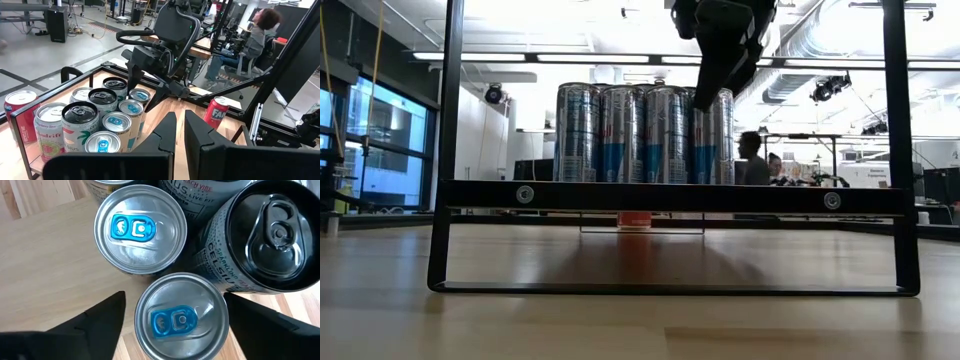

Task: Place canned beverage on shelf
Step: Put the blue soda can on the shelf aligned with the other blue soda can, then put the bottom red soda can on the shelf

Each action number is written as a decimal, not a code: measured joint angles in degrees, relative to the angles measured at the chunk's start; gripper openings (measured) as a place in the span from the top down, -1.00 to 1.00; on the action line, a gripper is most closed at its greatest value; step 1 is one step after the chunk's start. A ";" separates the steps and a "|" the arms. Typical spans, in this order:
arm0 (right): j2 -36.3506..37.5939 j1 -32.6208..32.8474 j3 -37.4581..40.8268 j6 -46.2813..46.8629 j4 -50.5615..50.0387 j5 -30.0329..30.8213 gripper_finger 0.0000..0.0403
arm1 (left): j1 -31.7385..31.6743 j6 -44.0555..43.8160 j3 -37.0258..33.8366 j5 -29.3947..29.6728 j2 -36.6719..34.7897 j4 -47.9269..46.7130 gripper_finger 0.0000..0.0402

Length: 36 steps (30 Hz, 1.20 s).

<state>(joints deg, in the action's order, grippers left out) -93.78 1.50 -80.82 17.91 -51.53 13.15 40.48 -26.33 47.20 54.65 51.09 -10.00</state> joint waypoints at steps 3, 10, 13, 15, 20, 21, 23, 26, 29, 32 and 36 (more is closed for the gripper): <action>0.00 0.00 0.00 -0.32 -0.07 -0.06 -0.67 | 0.01 0.00 0.00 0.00 -0.02 0.00 1.00; 1.96 0.03 0.00 -1.89 -4.29 -0.98 -0.91 | -0.02 0.02 0.00 -0.02 -0.31 -0.04 1.00; 4.05 0.02 0.00 -1.96 -6.73 -1.78 -0.95 | -0.01 1.15 0.00 0.00 -1.03 0.52 1.00; 5.82 0.02 0.00 -1.95 -8.61 -3.03 -0.95 | 0.00 2.78 0.00 0.00 -1.74 1.19 1.00; 11.11 0.53 -0.01 -1.75 -14.51 -5.62 -0.95 | -0.02 7.16 0.00 0.07 -3.57 4.22 1.00; 12.33 0.93 0.00 -1.28 -15.35 -5.68 -0.95 | -0.02 8.13 0.02 0.09 -3.85 5.27 1.00; 15.33 2.27 0.68 -0.33 -15.11 -5.17 -0.95 | 0.00 10.57 0.02 0.12 -4.51 6.46 1.00; 21.89 5.35 5.78 2.75 -10.52 -2.90 -0.95 | -0.05 13.28 0.07 0.18 -5.19 7.95 1.00; 29.33 8.67 14.22 8.81 -2.58 -1.16 -0.95 | -0.75 13.38 0.07 0.16 -5.57 8.24 1.00; 35.95 10.91 21.75 15.92 8.15 -1.19 -0.95 | -2.36 13.12 0.07 -0.41 -5.66 8.24 1.00; 42.01 11.85 29.05 19.52 26.16 -0.39 -0.96 | -6.93 13.47 0.07 -7.36 -5.66 8.22 1.00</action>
<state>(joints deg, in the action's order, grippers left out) -51.77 13.34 -51.77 37.43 -25.37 12.75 33.55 -12.86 47.27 47.30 45.43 -1.78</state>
